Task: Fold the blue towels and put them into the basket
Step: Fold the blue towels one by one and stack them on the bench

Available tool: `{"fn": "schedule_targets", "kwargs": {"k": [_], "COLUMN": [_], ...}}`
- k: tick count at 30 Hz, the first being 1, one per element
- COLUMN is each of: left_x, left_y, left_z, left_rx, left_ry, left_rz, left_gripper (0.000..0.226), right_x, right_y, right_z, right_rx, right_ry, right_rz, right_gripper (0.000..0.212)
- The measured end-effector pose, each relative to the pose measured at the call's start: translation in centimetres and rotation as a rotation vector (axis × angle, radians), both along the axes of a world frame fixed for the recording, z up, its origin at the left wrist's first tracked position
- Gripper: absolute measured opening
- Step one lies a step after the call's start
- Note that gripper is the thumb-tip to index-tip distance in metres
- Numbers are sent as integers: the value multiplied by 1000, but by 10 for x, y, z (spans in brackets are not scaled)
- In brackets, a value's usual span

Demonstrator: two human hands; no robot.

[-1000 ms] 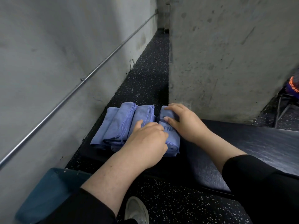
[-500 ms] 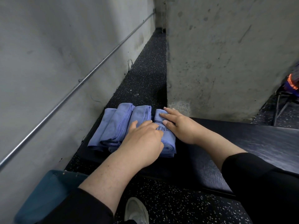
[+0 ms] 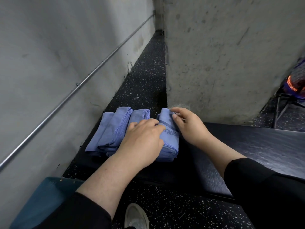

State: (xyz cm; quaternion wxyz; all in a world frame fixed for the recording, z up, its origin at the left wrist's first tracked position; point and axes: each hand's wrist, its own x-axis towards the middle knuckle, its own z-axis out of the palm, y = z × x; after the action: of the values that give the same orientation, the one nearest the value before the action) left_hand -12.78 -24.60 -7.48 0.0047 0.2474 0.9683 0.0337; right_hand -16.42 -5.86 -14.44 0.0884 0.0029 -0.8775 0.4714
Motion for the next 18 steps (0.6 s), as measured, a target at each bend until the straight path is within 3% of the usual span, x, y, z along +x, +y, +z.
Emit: {"fn": "schedule_targets", "kwargs": {"k": [6,11,18], "left_x": [0,-2,-4], "left_y": [1,-2,4], "left_z": [-6,-5,-10], "left_rx": [-23,-29,-191], "left_ry": [8,28,-83], "left_rz": [-9,19,39], "left_gripper": [36,39,52], "right_x": [-2,-4,-5], "right_y": [-6,-19,-21], "right_z": [-1,10,-10], "right_rx": [-36,-61,182], "right_ry": [-63,59,-25], "right_rz": [9,35,100], "right_gripper": [47,42,49]}}
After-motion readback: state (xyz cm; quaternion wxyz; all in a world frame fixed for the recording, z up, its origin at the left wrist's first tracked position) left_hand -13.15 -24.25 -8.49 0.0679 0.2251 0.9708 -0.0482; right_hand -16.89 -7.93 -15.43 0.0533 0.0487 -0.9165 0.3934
